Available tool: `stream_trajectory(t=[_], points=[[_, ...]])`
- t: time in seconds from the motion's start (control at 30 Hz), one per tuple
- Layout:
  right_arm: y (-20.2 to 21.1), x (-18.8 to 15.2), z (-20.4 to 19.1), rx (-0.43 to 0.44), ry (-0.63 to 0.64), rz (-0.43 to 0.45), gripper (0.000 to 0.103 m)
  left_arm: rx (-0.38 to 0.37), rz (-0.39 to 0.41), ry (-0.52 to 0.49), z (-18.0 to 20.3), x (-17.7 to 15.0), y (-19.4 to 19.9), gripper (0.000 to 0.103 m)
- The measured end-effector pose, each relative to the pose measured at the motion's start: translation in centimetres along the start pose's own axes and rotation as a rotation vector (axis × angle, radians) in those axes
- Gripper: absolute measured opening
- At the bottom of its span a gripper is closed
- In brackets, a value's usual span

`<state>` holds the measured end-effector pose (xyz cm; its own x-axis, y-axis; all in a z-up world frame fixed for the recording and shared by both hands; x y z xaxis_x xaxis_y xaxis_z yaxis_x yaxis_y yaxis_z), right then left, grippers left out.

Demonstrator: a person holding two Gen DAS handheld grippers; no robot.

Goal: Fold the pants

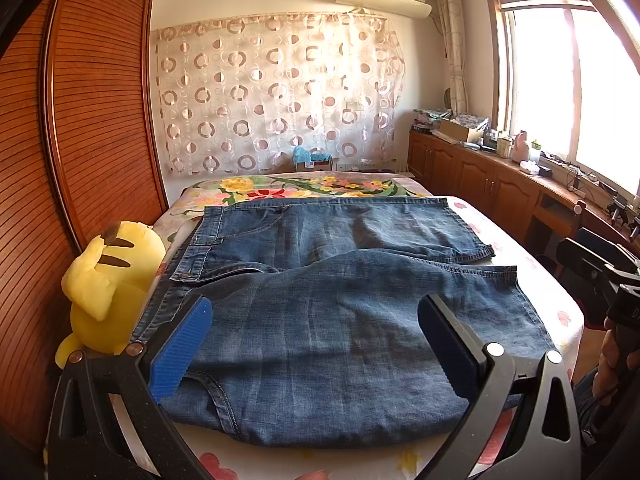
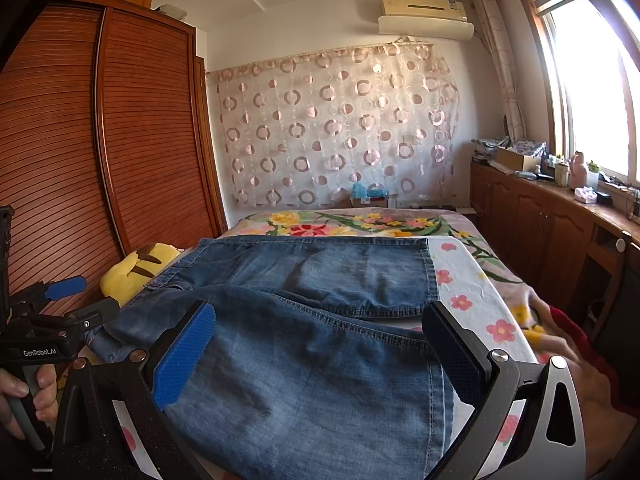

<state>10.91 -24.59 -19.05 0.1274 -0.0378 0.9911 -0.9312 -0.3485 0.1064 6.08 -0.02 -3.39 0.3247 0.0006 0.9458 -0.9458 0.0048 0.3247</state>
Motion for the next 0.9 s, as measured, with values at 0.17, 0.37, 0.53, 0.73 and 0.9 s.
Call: stream_trajectory(t=[0.17,0.37,0.53,0.73,0.9], points=[[-0.12,-0.02,-0.08,-0.001,0.0,0.0,0.103,-0.001,0.001,0.001,0.0,0.01,0.0,0.103],[-0.04,-0.01,-0.01,-0.003,0.0,0.003,0.103,0.001,0.007,-0.001,0.15,0.26,-0.06,0.103],[-0.1,0.0,-0.11,-0.003,0.0,0.007,0.103,0.0,0.015,0.004,0.18,0.62,0.19,0.103],[-0.07,-0.03,-0.12,-0.003,-0.002,0.01,0.103,-0.001,0.019,0.004,-0.05,0.86,0.5,0.103],[-0.07,-0.02,-0.12,-0.004,-0.001,0.01,0.103,0.001,0.022,0.005,-0.05,0.88,0.38,0.103]])
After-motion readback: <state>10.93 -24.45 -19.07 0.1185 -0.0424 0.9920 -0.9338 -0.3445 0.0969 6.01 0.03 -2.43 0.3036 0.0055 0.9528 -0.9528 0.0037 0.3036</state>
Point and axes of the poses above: each gripper's, at about its wrist camera, not at the fingertips, and y roughly against the way its jaws point, z to its right, x to its top, the point moved 7 cm from there along -y, roughly the way its jaws point, and after that the axes turned 10 degrees about z, right-handed, at the moved point
